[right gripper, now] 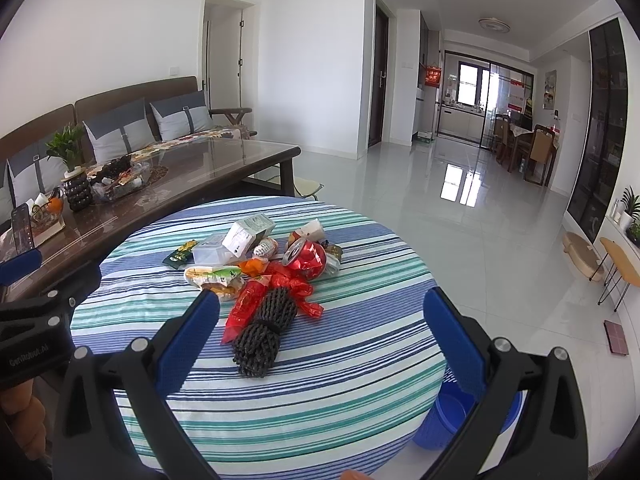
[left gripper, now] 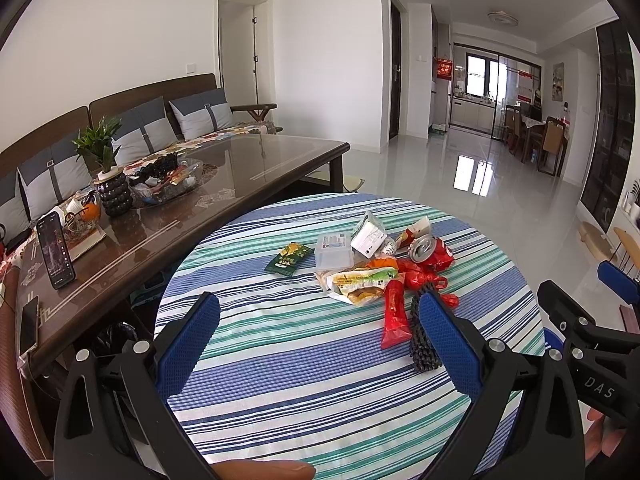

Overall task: Collect trash
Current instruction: 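Grasp the black rope coil with the right gripper while the left gripper approaches the red candy stick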

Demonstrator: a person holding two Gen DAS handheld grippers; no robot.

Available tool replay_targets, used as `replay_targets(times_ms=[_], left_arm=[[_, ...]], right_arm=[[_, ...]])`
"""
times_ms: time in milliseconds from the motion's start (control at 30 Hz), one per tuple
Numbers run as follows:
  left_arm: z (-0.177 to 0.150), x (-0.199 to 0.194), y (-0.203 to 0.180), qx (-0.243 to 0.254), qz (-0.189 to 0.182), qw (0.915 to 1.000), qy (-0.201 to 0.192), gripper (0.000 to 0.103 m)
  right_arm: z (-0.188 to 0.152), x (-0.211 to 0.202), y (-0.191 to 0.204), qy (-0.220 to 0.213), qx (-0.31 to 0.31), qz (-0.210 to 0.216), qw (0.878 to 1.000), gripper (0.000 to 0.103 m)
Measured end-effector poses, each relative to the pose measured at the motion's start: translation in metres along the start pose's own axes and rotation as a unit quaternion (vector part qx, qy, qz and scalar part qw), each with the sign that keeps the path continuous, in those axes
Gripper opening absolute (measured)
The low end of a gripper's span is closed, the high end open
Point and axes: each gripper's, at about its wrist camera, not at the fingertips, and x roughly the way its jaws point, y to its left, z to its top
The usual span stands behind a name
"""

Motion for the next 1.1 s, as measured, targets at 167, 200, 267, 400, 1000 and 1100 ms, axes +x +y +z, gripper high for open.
replay_targets(times_ms=[167, 200, 267, 400, 1000, 1100], left_arm=[[0.0, 0.004, -0.001, 0.002, 0.0, 1.0, 0.004, 0.099], [-0.001, 0.005, -0.001, 0.002, 0.0, 1.0, 0.006, 0.099], [-0.002, 0.01, 0.0, 0.004, -0.001, 0.9999, 0.013, 0.099], [-0.016, 0.043, 0.01, -0.009, -0.015, 0.9976, 0.067, 0.099], [-0.073, 0.169, 0.028, 0.007, -0.006, 0.9816, 0.191, 0.099], [-0.076, 0.18, 0.026, 0.014, -0.005, 0.9801, 0.198, 0.099]], right_arm=[[-0.001, 0.0, -0.001, 0.001, 0.0, 0.0, 1.0, 0.098], [0.0, 0.0, 0.0, 0.0, 0.0, 0.0, 1.0, 0.098], [-0.001, 0.001, -0.002, 0.002, 0.001, -0.002, 1.0, 0.098], [-0.009, 0.011, -0.011, 0.005, -0.001, -0.012, 1.0, 0.098], [-0.048, 0.121, 0.0, 0.18, 0.072, 0.181, 0.964, 0.085], [-0.048, 0.137, 0.014, 0.193, 0.067, 0.193, 0.96, 0.085]])
